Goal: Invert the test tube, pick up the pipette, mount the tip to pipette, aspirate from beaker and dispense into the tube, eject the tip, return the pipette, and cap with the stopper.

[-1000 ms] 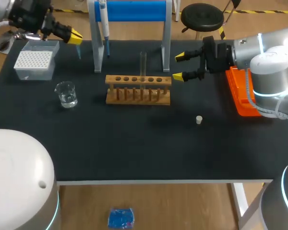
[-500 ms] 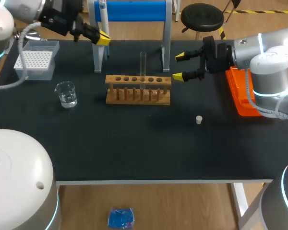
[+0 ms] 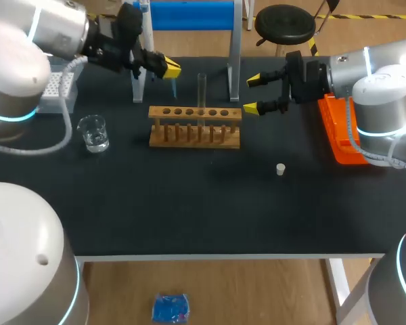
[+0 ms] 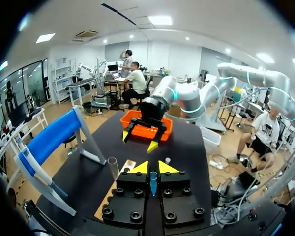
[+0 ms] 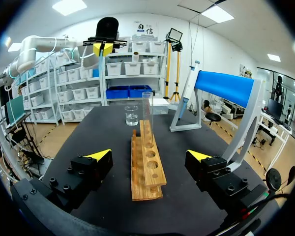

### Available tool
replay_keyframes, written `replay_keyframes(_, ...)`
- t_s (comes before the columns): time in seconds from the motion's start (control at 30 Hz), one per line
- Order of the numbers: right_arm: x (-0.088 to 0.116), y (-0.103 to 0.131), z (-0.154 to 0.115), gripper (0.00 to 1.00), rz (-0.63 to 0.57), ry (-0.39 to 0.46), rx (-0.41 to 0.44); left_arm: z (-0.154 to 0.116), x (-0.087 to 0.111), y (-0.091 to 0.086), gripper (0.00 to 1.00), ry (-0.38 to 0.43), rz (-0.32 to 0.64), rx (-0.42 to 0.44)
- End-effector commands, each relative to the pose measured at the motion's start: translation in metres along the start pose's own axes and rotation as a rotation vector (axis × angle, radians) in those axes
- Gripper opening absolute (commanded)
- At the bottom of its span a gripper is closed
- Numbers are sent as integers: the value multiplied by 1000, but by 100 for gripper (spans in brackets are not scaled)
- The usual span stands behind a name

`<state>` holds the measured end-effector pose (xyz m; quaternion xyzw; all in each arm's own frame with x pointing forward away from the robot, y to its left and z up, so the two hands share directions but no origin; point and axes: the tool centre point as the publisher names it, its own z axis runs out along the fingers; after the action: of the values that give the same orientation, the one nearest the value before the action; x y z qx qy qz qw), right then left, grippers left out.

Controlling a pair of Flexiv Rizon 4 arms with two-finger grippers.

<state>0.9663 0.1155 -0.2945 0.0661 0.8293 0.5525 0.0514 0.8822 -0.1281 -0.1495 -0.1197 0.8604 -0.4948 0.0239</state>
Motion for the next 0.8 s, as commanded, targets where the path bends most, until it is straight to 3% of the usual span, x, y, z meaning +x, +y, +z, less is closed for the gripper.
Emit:
replay_keyframes(0.03,1,0,0,100,-1,-1,-1,11,4,3,0,-9,-6,-6)
replay_keyframes(0.8,1,0,0,100,-1,-1,-1,51,13,11,0,55,-35,-12)
